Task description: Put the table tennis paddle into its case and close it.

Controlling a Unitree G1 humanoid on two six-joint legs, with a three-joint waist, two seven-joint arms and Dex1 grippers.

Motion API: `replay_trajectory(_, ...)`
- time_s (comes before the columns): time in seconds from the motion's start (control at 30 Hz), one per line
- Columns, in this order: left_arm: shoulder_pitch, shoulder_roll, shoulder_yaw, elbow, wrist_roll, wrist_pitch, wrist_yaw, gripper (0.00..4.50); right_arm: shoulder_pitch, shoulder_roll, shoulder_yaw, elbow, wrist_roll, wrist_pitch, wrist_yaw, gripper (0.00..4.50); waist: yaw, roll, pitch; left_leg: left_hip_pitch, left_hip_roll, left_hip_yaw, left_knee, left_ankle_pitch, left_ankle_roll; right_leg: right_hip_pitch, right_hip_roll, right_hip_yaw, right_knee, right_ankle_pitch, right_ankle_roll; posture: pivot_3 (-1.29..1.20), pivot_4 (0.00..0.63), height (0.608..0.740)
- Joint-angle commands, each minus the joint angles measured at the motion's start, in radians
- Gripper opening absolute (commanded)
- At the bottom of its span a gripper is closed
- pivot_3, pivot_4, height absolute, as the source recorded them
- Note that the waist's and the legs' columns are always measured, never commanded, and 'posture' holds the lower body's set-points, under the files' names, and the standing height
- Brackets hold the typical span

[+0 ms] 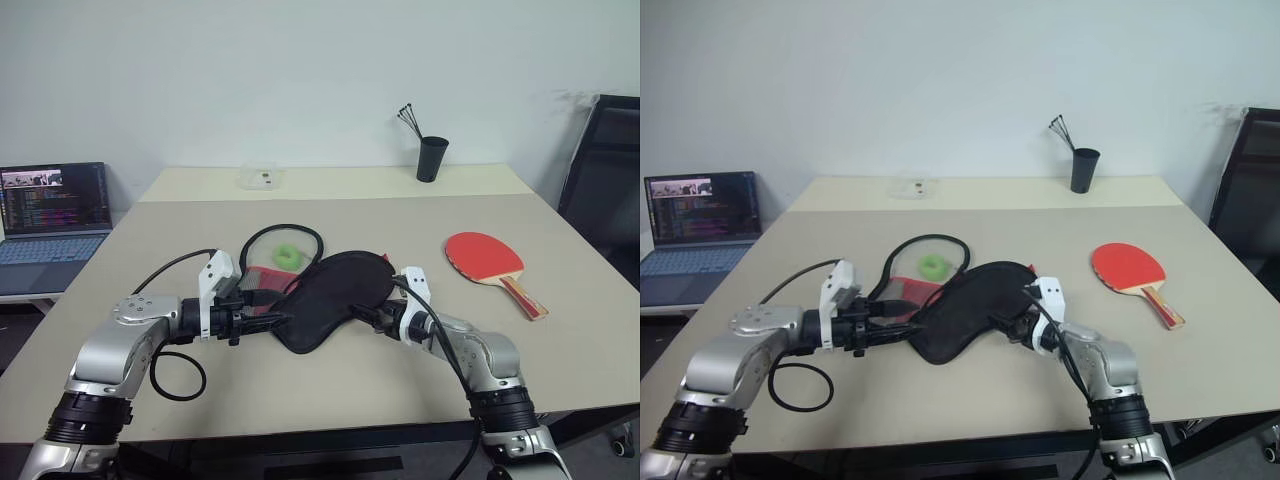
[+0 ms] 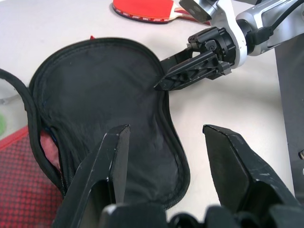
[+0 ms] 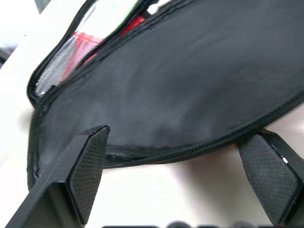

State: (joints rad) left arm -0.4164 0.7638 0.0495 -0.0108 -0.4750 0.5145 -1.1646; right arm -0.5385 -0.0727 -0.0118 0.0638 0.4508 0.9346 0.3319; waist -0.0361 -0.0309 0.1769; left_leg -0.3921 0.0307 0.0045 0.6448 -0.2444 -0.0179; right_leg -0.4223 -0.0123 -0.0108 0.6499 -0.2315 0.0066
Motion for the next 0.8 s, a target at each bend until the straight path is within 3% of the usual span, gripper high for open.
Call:
replay_trajectory(0.03,-0.007,0.005,0.025,-0.034,-0.010,-0.019,0.007,2.67,-0.017,0.038,-0.008,-0.027,0.036,0.041,-0.013,4.48,0.000,0.000,0.000,0.000,0.000,0.000,0.000,0.000,0.000,0.000,0.000,0.000,0.000,0.000,0.000,0.00,0.150,0.740)
replay_trajectory(0.1,-0.009,0.002,0.023,-0.033,-0.009,-0.022,0.008,2.67,-0.019,0.051,-0.020,-0.037,0.052,0.065,-0.014,4.48,0.000,0.000,0.000,0.000,0.000,0.000,0.000,0.000,0.000,0.000,0.000,0.000,0.000,0.000,0.000,0.00,0.150,0.740)
replay_trajectory(0.2,-0.008,-0.003,0.022,-0.031,-0.010,-0.027,0.010,2.67,-0.017,0.066,-0.034,-0.067,0.090,0.116,-0.006,3.60,0.001,0.000,0.000,-0.001,0.000,0.000,0.000,0.000,0.000,0.000,0.000,0.000,0.000,0.000,0.000,0.00,0.150,0.740)
replay_trajectory(0.53,0.015,-0.037,0.014,-0.052,-0.007,-0.046,0.042,2.67,-0.039,0.085,-0.105,-0.053,0.113,0.145,-0.062,0.01,0.006,0.000,0.000,-0.003,-0.001,-0.001,0.000,0.000,0.000,-0.001,-0.005,0.000,-0.001,0.000,0.000,0.00,0.150,0.740)
replay_trajectory(0.8,0.054,-0.050,-0.002,-0.110,-0.005,-0.049,0.045,2.67,-0.083,-0.062,-0.154,-0.038,0.159,0.251,0.011,0.01,0.006,0.000,0.000,-0.004,-0.001,-0.001,0.000,0.000,0.000,-0.001,-0.005,-0.001,-0.001,0.000,0.000,0.00,0.150,0.740)
